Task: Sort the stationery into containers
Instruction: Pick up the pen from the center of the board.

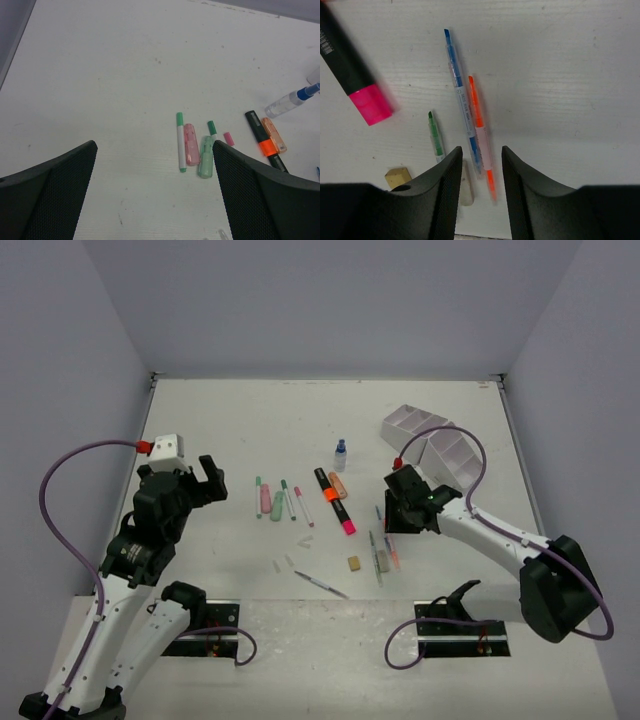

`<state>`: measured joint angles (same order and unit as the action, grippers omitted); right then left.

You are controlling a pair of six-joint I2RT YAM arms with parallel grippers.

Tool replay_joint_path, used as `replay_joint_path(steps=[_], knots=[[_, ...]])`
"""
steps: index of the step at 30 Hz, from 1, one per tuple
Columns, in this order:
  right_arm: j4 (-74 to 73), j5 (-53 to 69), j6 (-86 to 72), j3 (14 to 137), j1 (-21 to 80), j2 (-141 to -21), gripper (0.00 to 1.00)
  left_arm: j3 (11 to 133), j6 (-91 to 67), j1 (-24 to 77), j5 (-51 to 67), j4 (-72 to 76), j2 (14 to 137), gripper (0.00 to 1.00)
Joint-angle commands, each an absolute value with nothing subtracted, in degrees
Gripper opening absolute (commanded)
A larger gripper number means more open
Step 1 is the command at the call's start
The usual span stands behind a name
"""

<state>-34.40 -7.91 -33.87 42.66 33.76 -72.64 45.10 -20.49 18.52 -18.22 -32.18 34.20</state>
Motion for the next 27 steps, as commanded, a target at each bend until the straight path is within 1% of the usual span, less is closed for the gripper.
replay_joint_path(steps=[1, 10, 13, 27], knots=[[-31.11, -9.35, -36.73, 42.06, 35.18, -75.32, 0.38, 44.74, -19.95, 18.98, -17.58, -29.23, 34.05, 1.0], [-30.28, -10.11, -39.2, 41.22, 36.56, -77.82, 0.35, 44.65, -19.78, 19.2, -16.96, -29.09, 34.19, 1.0], [-29.82, -10.2, -39.62, 40.8, 36.56, -78.05, 0.32, 44.63, -19.78, 19.41, -16.89, -29.02, 34.19, 1.0], [-31.11, -11.72, -41.3, 40.8, 36.47, -78.4, 0.3, 44.56, -19.6, 19.93, -16.45, -28.85, 33.75, 1.0]])
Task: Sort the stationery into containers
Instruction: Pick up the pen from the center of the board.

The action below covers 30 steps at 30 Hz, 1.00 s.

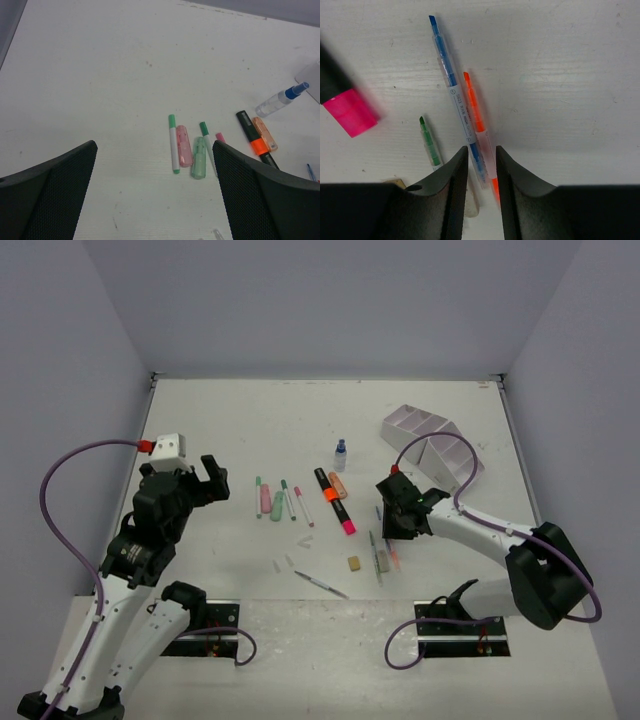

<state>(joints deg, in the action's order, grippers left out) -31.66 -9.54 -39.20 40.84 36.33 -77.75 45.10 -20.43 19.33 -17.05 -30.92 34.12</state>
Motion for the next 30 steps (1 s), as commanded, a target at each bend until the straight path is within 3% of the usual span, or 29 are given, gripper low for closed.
replay_joint_path(steps=[1, 24, 30], knots=[[-31.11, -11.82, -41.44, 40.74, 36.45, -78.28, 0.3, 44.54, -19.6, 20.0, -16.37, -28.83, 33.77, 1.0], [-32.25, -11.07, -42.19, 41.75, 36.3, -82.17, 0.24, 44.47, -19.25, 21.01, -15.38, -28.48, 33.49, 1.0], [-32.15, -10.25, -42.05, 41.76, 36.3, -79.44, 0.33, 44.44, -19.16, 21.18, -15.07, -28.42, 33.59, 1.0]])
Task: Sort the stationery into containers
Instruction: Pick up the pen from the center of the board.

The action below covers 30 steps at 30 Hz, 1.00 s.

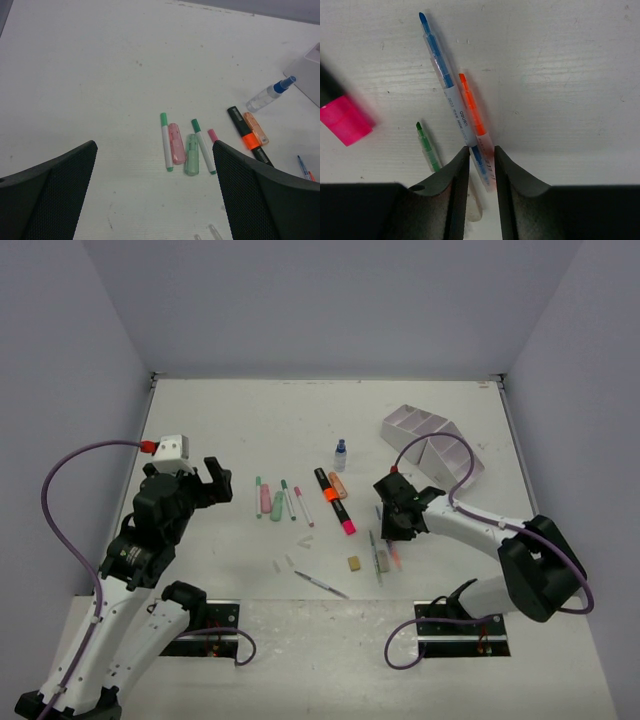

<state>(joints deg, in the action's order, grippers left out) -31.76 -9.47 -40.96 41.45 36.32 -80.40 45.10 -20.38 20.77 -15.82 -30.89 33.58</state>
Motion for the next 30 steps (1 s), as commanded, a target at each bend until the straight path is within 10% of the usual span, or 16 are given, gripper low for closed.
replay_joint_path(steps=[1, 30], knots=[[-32.49, -10.35, -42.01, 41.95, 36.3, -78.72, 0.35, 44.45, -19.14, 21.18, -15.03, -28.39, 33.66, 1.0], [-33.85, -9.33, -39.21, 42.52, 33.4, -80.4, 0.27, 44.22, -18.99, 21.45, -14.78, -28.31, 32.89, 1.0]])
